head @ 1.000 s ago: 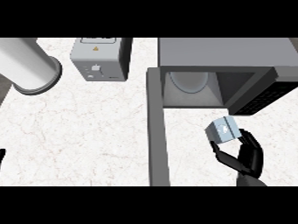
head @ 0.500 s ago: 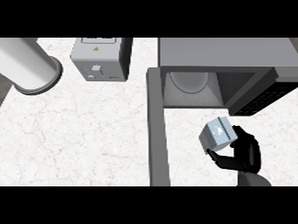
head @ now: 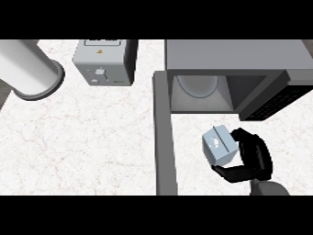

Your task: Pick up the milk, place it into the microwave and close the microwave

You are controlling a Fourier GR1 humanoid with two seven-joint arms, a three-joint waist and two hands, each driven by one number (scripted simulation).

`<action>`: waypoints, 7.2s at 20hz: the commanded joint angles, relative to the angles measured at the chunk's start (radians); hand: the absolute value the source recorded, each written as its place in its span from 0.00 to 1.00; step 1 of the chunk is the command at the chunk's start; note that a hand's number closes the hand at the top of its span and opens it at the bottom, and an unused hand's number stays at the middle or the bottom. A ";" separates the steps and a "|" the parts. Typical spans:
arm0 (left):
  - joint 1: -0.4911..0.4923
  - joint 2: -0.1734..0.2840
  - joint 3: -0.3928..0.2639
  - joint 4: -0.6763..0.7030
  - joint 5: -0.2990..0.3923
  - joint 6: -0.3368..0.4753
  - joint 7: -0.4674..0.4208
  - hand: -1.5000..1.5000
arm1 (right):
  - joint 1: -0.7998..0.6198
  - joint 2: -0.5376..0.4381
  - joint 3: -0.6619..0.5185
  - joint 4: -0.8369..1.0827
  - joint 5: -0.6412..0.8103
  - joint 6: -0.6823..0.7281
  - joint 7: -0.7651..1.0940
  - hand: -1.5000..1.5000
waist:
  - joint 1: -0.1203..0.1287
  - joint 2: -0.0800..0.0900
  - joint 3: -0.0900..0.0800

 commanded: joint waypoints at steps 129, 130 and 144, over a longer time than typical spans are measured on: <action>-0.332 0.095 0.196 0.406 -0.033 -0.179 -0.042 0.00 | -0.925 -0.044 -0.087 0.976 0.323 -1.016 0.017 0.00 | 0.083 0.036 0.005; -0.335 0.090 0.198 0.436 -0.045 -0.188 -0.079 0.00 | -0.920 -0.063 -0.098 0.977 0.312 -0.989 0.017 0.00 | 0.087 0.040 0.004; -0.170 0.015 0.156 0.298 -0.079 -0.226 -0.094 0.00 | -0.777 0.001 -0.184 0.906 0.225 -0.733 -0.176 0.00 | 0.050 0.018 0.004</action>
